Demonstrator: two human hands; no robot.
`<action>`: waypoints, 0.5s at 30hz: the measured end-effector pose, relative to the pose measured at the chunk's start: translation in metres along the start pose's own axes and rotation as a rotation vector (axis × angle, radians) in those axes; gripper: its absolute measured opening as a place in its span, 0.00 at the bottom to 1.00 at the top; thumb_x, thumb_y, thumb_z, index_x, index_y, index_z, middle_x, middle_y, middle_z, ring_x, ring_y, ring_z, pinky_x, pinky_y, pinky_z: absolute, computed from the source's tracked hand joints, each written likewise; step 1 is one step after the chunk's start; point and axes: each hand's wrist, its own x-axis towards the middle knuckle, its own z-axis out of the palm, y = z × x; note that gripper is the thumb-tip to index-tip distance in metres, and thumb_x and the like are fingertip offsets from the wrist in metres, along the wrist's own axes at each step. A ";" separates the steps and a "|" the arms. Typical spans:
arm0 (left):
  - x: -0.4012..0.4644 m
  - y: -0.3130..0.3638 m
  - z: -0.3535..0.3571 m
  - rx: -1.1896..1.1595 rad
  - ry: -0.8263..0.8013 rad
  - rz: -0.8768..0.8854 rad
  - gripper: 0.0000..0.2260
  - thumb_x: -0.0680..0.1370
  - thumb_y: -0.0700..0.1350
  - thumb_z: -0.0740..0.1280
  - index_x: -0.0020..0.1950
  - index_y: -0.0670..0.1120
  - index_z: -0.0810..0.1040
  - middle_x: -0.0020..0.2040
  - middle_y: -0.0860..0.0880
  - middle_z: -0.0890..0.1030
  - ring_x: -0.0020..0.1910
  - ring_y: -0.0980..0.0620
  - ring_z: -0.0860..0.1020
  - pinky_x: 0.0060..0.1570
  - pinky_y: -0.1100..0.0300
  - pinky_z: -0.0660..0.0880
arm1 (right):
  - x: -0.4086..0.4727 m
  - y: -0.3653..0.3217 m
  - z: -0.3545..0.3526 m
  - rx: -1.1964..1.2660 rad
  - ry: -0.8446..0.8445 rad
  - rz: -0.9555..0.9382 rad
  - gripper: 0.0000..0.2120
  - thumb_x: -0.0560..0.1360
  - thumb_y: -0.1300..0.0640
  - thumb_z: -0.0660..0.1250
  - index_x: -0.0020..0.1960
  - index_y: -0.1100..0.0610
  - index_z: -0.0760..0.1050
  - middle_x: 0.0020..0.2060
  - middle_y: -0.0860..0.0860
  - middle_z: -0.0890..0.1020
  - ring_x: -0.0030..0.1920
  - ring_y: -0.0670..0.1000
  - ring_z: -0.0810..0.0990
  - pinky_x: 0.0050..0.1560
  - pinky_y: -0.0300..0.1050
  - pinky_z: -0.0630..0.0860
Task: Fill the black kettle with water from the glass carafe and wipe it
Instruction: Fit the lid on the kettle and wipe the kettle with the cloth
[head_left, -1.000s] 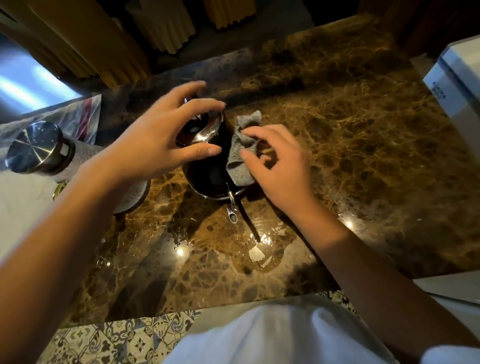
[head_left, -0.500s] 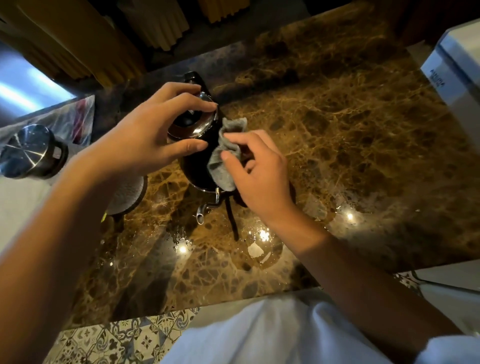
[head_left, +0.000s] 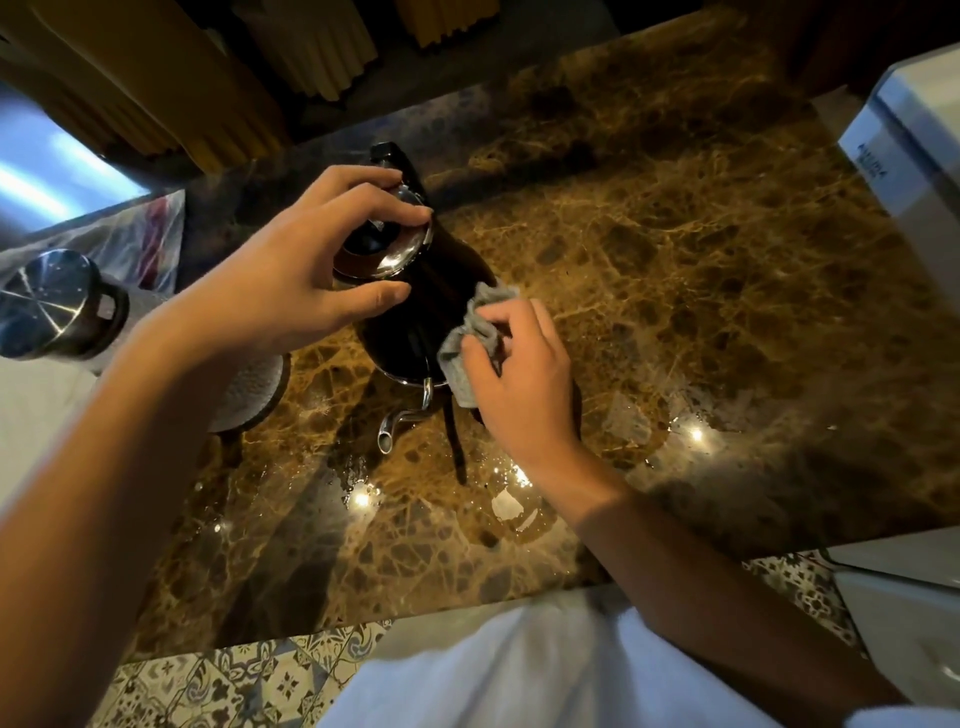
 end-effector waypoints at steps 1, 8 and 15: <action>0.000 0.000 -0.001 -0.003 -0.003 -0.005 0.26 0.76 0.54 0.69 0.74 0.58 0.71 0.80 0.57 0.60 0.77 0.55 0.65 0.54 0.69 0.78 | 0.005 -0.009 0.002 0.014 0.013 -0.068 0.07 0.79 0.60 0.71 0.56 0.60 0.78 0.54 0.52 0.78 0.49 0.51 0.81 0.46 0.48 0.81; -0.001 -0.003 0.001 -0.012 0.016 0.007 0.25 0.77 0.52 0.71 0.75 0.58 0.71 0.80 0.57 0.61 0.77 0.57 0.63 0.56 0.76 0.75 | -0.007 0.003 0.006 -0.138 -0.034 -0.256 0.05 0.76 0.61 0.73 0.50 0.61 0.79 0.49 0.55 0.79 0.41 0.55 0.80 0.35 0.48 0.77; -0.001 -0.007 0.003 -0.038 0.024 0.024 0.26 0.77 0.54 0.70 0.74 0.59 0.71 0.80 0.57 0.60 0.78 0.54 0.64 0.59 0.67 0.76 | -0.008 0.016 -0.024 -0.065 -0.122 0.014 0.07 0.76 0.52 0.72 0.50 0.51 0.76 0.40 0.45 0.79 0.34 0.43 0.75 0.34 0.44 0.76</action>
